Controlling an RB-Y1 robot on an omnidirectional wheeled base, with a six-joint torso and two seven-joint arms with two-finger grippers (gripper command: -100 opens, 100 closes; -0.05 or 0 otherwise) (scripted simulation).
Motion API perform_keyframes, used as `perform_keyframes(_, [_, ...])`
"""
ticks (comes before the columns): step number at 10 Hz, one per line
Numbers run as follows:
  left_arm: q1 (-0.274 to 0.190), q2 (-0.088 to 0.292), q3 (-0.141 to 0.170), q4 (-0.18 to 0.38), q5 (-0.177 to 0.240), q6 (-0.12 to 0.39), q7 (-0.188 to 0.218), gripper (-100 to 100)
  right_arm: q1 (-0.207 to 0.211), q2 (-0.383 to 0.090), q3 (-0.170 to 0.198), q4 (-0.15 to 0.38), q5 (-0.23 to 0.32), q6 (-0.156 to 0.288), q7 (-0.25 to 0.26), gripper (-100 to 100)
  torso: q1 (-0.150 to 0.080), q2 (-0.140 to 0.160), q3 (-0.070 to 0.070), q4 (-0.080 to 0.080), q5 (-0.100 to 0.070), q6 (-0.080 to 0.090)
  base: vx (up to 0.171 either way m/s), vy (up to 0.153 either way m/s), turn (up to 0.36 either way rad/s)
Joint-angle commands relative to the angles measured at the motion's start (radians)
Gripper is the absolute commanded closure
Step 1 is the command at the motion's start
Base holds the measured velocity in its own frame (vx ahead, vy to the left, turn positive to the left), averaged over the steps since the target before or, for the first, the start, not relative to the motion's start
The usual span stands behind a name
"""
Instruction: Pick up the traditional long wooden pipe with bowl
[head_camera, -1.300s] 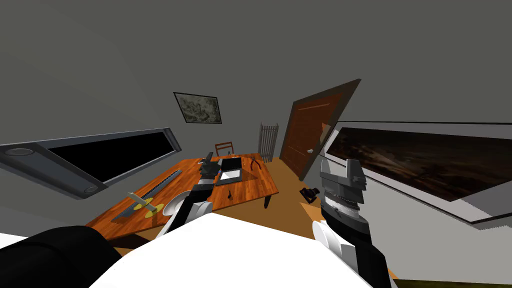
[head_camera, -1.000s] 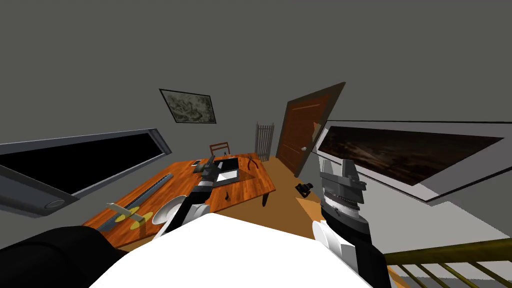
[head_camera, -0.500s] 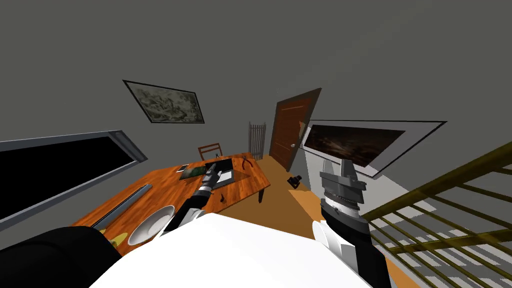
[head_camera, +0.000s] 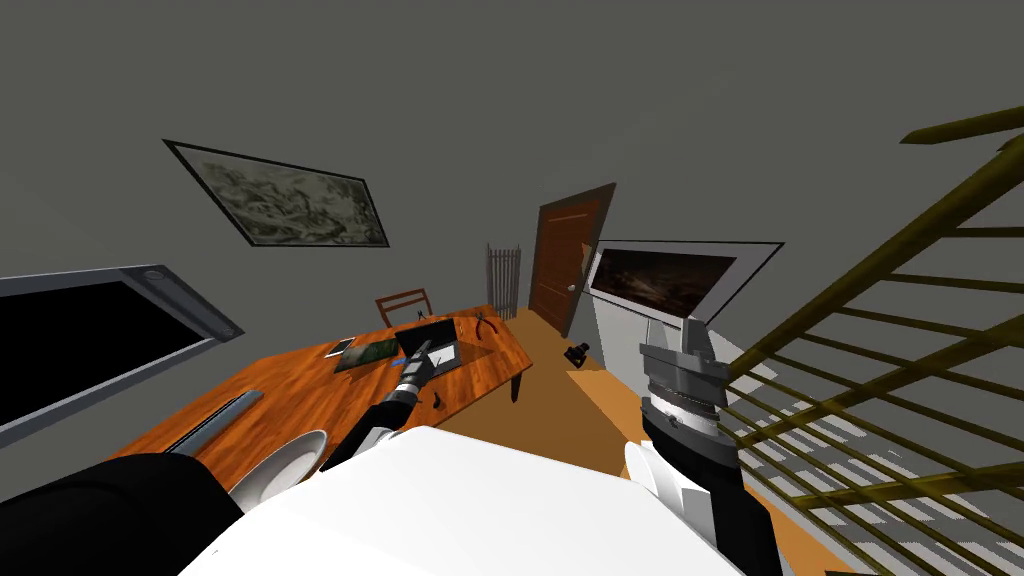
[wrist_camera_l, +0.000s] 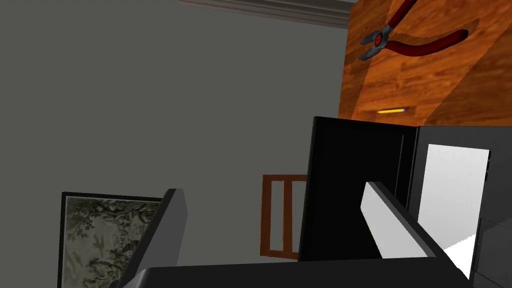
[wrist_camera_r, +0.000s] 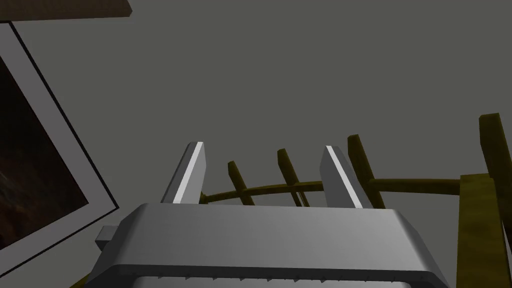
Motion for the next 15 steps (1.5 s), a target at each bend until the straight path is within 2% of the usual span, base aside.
perform_keyframes(1, [-0.003, 0.009, 0.001, 0.031, 0.021, 0.011, -0.010, -100, 0.000, 0.000, 0.000, 0.000, 0.000, 0.000, 0.000, 0, 0.000, 0.000, 0.000, 0.000, 0.000, 0.000, -0.023, 0.002, -0.130])
perform_keyframes(2, [0.005, 0.022, 0.003, 0.063, 0.063, 0.036, -0.028, -100, 0.000, 0.000, 0.000, 0.000, 0.000, 0.000, 0.000, 0, 0.000, 0.000, 0.000, 0.000, 0.000, -0.001, -0.028, -0.002, -0.272])
perform_keyframes(3, [0.005, 0.022, 0.003, 0.068, 0.063, 0.036, -0.028, -100, 0.000, 0.000, 0.000, 0.000, 0.000, 0.000, 0.000, 0, 0.000, 0.000, 0.000, 0.000, 0.000, 0.000, -0.029, 0.007, -0.102])
perform_keyframes(5, [0.019, 0.047, 0.005, 0.134, 0.136, 0.086, -0.064, -100, 0.000, 0.000, 0.000, 0.000, 0.000, 0.000, 0.000, 0, 0.000, 0.000, 0.000, 0.000, 0.000, 0.000, -0.033, 0.003, -0.306])
perform_keyframes(6, [0.019, 0.047, 0.005, 0.147, 0.146, 0.086, -0.064, -100, 0.000, 0.000, 0.000, 0.000, 0.000, 0.000, 0.000, 0, 0.001, 0.001, 0.000, 0.000, 0.000, 0.000, -0.027, 0.009, -0.105])
perform_keyframes(7, [0.025, 0.059, 0.006, 0.177, 0.187, 0.111, -0.082, -100, 0.000, 0.000, 0.000, 0.000, 0.000, 0.000, 0.000, 0, 0.001, 0.000, 0.000, 0.000, 0.000, -0.001, -0.019, 0.002, -0.220])
perform_keyframes(8, [0.025, 0.059, 0.006, 0.188, 0.187, 0.111, -0.082, -100, 0.000, 0.000, 0.000, 0.000, 0.000, 0.000, 0.000, 0, 0.000, 0.000, 0.000, 0.000, 0.000, 0.000, -0.013, 0.004, -0.119])
perform_keyframes(9, [0.032, 0.070, 0.007, 0.220, 0.228, 0.136, -0.100, -100, 0.000, 0.000, 0.000, 0.000, 0.000, 0.000, 0.000, 0, 0.001, -0.001, 0.000, 0.000, 0.000, -0.001, -0.009, 0.000, -0.201])
perform_keyframes(10, [0.032, 0.070, 0.007, 0.230, 0.228, 0.136, -0.100, -100, 0.000, 0.000, 0.000, 0.000, 0.000, 0.000, 0.000, 0, 0.000, -0.001, 0.000, 0.000, 0.000, 0.000, -0.008, 0.005, -0.147])
perform_keyframes(11, [0.038, 0.080, 0.007, 0.253, 0.267, 0.161, -0.118, -100, 0.000, 0.000, 0.000, 0.000, 0.000, 0.000, 0.000, 0, 0.001, -0.001, -0.001, 0.000, 0.000, -0.001, -0.009, 0.002, -0.274])
perform_keyframes(12, [0.038, 0.080, 0.007, 0.273, 0.267, 0.161, -0.118, -100, 0.000, 0.000, 0.000, 0.000, 0.000, 0.000, 0.000, 0, 0.001, -0.001, -0.001, 0.000, 0.000, 0.000, -0.006, 0.010, -0.114])
perform_keyframes(14, [0.049, 0.100, 0.008, 0.350, 0.331, 0.209, -0.152, -100, 0.000, 0.000, 0.000, 0.000, 0.000, 0.000, 0.000, 0, 0.001, -0.002, -0.001, 0.000, 0.000, 0.000, 0.001, 0.005, -0.300])
perform_keyframes(15, [0.049, 0.100, 0.008, 0.361, 0.342, 0.209, -0.152, -100, 0.000, 0.000, 0.000, 0.000, 0.000, 0.000, 0.000, 0, 0.001, -0.002, -0.001, 0.000, 0.000, 0.000, 0.005, 0.014, -0.109])
